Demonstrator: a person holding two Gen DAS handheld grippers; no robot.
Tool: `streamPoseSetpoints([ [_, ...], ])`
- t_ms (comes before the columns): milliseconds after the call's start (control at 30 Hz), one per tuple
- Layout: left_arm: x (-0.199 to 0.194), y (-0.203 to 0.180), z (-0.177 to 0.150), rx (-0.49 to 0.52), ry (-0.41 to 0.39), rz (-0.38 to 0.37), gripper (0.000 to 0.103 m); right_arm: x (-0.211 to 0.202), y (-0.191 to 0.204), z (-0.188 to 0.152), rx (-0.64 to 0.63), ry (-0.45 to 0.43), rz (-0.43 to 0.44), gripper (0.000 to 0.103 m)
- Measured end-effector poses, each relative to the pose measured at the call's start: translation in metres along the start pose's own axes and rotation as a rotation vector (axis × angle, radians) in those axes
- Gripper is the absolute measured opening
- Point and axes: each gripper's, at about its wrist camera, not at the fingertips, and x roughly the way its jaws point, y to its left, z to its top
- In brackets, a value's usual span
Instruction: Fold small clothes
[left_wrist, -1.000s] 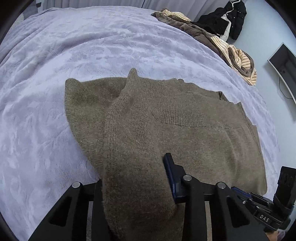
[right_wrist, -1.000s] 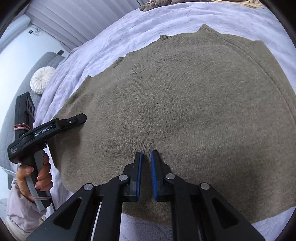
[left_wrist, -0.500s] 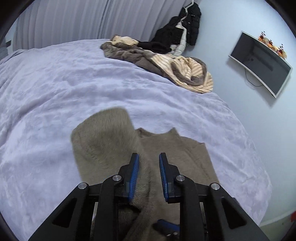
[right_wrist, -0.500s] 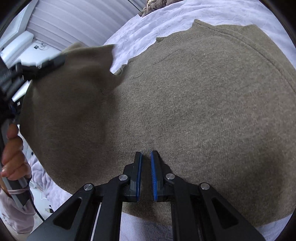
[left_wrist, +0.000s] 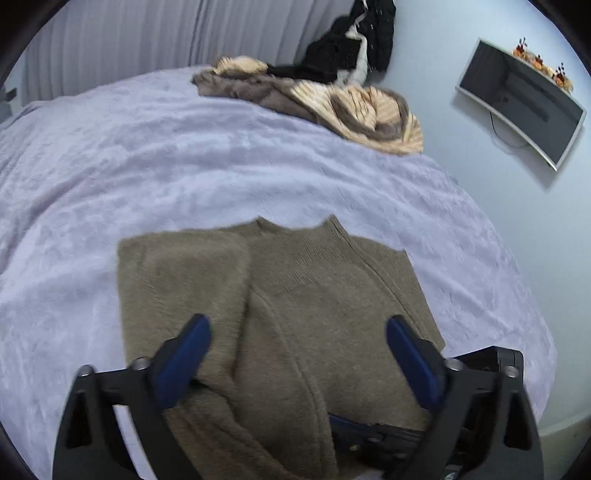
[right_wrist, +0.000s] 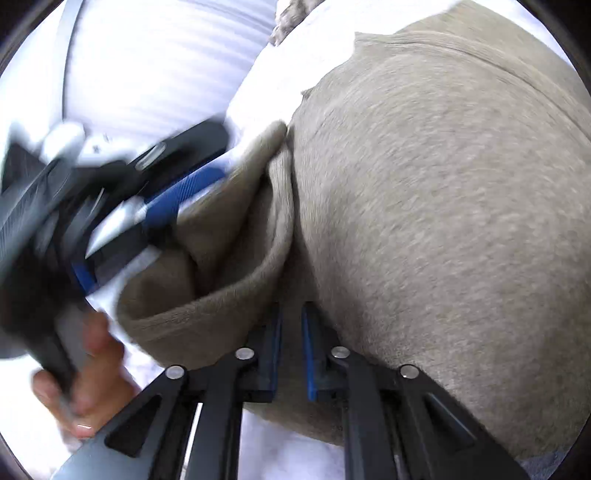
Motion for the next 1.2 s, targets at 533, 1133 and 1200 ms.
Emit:
streamPoseSetpoints([
  [533,-0.017,0.165,-0.052,-0.376,0.018,0.200,0.100,0.043,0.043,0.065,0.016,0.129,0.056,0.055],
  [1133,0.022,0.137,-0.066,-0.302,0.073,0.120,0.101,0.114,0.070,0.091,-0.169,0.343,-0.180,0.031],
  [1200,0.020,0.133,-0.064,-0.303,0.085,0.114,0.101,0.116,0.085,0.086,-0.255,0.316,-0.251,0.017],
])
